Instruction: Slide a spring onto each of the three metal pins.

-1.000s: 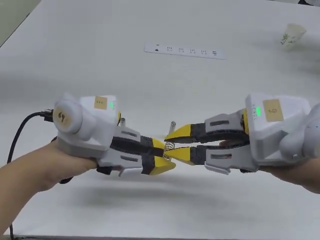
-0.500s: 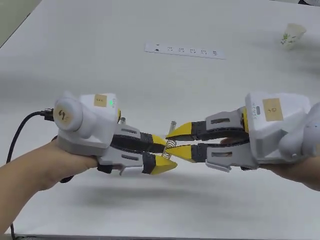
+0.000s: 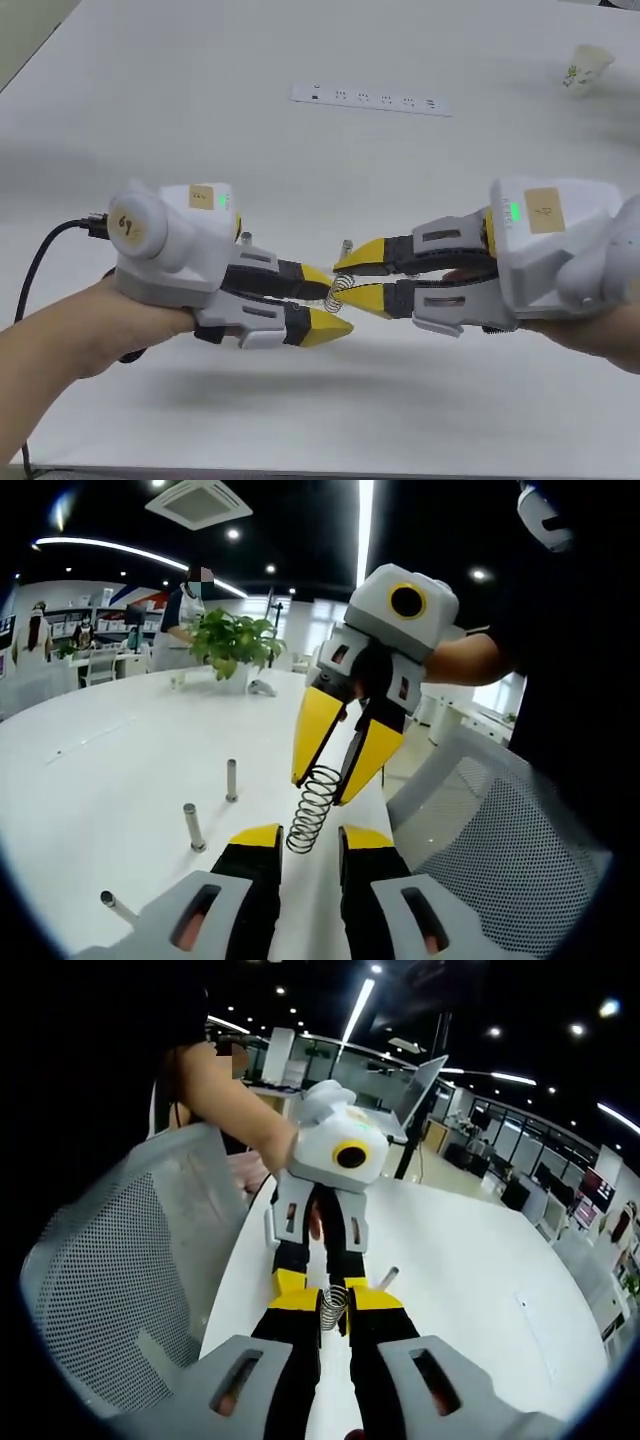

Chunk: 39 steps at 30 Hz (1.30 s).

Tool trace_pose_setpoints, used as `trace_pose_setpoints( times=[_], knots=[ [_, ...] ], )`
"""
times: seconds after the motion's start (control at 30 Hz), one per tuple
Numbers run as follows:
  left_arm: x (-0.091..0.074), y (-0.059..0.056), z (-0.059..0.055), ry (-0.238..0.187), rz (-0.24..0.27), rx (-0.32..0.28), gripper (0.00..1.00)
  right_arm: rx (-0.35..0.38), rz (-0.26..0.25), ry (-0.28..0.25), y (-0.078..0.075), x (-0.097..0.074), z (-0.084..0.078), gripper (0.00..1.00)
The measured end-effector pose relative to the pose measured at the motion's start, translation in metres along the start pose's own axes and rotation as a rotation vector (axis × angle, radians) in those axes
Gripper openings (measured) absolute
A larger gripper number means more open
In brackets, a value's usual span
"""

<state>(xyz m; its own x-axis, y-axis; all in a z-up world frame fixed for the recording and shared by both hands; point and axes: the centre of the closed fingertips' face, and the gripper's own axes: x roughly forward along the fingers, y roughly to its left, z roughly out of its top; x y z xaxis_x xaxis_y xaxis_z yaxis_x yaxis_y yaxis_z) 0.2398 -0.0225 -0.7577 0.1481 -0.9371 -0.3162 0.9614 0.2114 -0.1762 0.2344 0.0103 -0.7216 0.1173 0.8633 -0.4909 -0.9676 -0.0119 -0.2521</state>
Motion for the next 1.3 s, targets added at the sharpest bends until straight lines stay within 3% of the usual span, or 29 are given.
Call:
trace_pose_setpoints(
  times=[0.67,1.3],
  knots=[
    [-0.012,0.010,0.005,-0.015,0.066,0.022,0.31,0.005,0.047,0.071,0.007,0.004,-0.011,0.07],
    [-0.033,0.015,0.002,-0.012,0.110,0.021,0.36,0.018,0.052,0.101,0.007,0.002,-0.017,0.07]
  ],
)
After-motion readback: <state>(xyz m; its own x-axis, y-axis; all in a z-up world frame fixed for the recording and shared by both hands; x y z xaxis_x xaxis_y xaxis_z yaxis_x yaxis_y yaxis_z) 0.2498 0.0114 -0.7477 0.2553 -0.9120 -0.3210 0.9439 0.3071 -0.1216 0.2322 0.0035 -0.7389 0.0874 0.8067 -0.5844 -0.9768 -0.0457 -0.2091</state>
